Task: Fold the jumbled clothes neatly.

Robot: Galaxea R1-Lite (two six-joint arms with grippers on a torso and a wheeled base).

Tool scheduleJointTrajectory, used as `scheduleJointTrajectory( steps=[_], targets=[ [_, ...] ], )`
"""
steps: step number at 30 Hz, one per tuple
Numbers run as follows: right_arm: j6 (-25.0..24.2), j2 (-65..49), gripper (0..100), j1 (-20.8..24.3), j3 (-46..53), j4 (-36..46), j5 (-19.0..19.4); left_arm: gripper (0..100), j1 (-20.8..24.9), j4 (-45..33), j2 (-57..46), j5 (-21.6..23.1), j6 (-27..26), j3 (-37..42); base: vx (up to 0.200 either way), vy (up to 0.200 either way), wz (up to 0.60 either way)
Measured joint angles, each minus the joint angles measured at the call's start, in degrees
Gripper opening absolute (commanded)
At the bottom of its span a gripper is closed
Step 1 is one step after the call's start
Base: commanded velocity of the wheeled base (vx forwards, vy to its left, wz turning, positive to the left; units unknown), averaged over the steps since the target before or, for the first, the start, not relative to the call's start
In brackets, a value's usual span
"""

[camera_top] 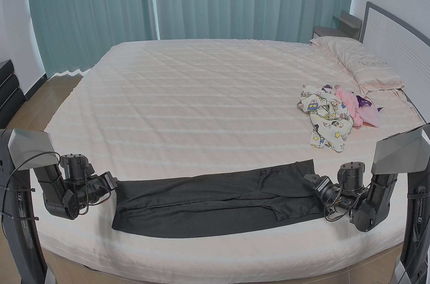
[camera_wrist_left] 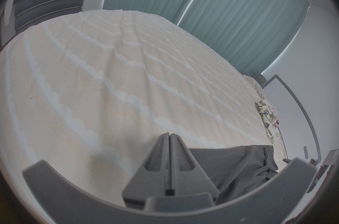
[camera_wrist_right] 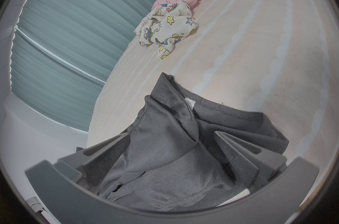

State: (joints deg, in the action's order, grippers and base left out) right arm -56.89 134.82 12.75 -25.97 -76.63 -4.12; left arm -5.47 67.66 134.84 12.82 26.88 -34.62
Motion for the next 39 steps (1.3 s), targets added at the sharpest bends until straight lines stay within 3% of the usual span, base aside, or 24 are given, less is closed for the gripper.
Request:
scheduleJointTrajectory(
  steps=[10,11,25,31,34,39],
  targets=[
    [0.1,0.0,100,-0.02,0.34,0.05,-0.01,0,-0.3,-0.84,3.56,-0.22,0.07,-2.56,0.0,0.0,0.0],
    [0.12,0.0,100,-0.02,0.34,0.05,0.0,100,-0.3,-1.15,3.75,-0.21,0.07,-2.65,0.0,0.0,0.0],
    [0.18,-0.87,100,-0.35,0.65,0.1,-0.09,100,-1.11,-3.1,2.89,0.74,4.75,-2.32,0.0,0.0,0.0],
    [0.24,-2.05,100,-0.83,1.33,0.11,0.02,100,-1.33,-7.31,-1.88,8.44,7.77,0.34,0.0,0.0,0.0],
    [0.27,-2.45,100,-1.01,1.55,0.1,0.05,100,-1.33,-11.06,-4.44,10.15,5.11,1.68,0.0,0.0,0.0],
    [0.24,-2.76,100,-1.12,1.69,0.11,0.07,100,-1.24,-16.77,-6.78,10.9,-5.51,2.82,0.0,0.0,0.0]
  ],
)
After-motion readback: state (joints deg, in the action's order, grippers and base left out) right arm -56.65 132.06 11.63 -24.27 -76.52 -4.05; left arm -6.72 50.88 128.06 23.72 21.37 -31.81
